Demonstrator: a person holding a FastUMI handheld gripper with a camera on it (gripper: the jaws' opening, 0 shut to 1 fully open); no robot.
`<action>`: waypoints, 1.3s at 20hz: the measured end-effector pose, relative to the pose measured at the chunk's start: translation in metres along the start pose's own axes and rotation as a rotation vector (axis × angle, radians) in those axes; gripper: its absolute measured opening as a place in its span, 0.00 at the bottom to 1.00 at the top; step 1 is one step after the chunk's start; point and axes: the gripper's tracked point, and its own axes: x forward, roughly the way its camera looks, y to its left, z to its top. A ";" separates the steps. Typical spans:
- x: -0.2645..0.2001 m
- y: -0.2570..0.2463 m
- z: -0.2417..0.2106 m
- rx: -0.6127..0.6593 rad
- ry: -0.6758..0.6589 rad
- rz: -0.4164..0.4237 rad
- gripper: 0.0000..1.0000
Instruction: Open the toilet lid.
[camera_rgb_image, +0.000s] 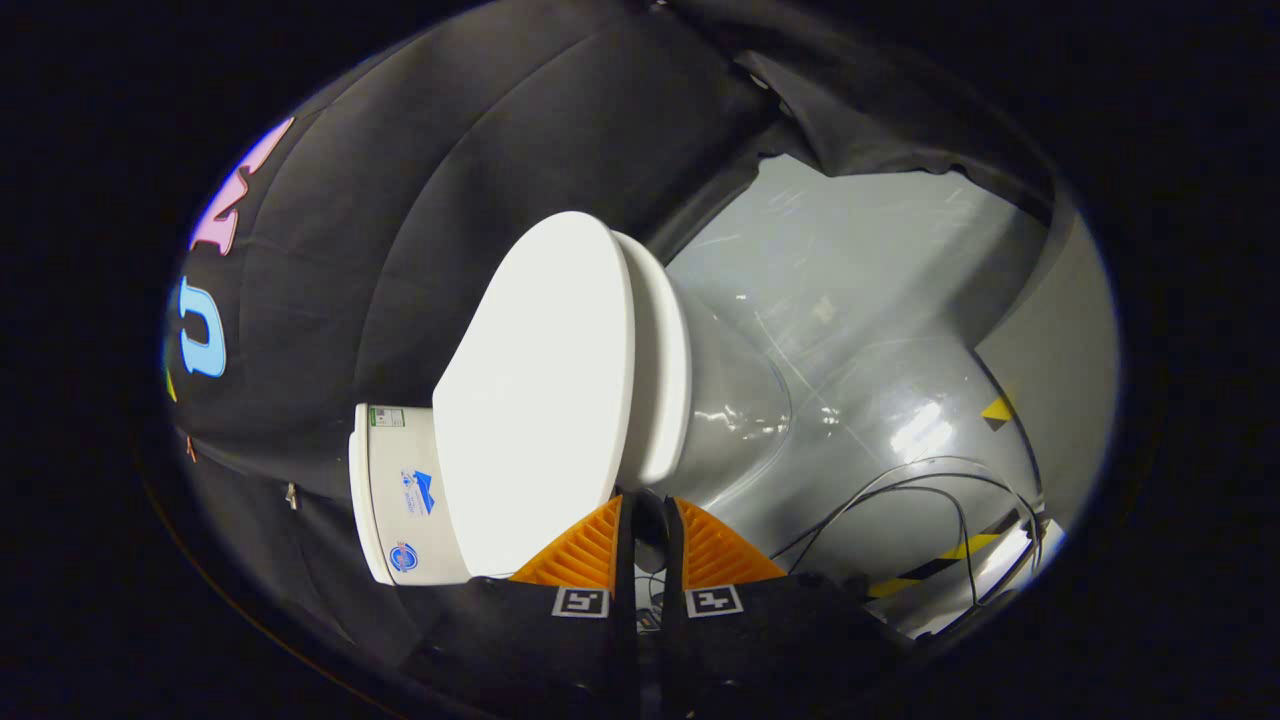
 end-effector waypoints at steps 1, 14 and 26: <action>-0.004 0.004 0.001 -0.031 -0.009 -0.005 0.13; -0.079 0.118 0.005 -0.324 -0.131 0.183 0.08; -0.127 0.238 -0.023 -0.834 -0.322 0.204 0.13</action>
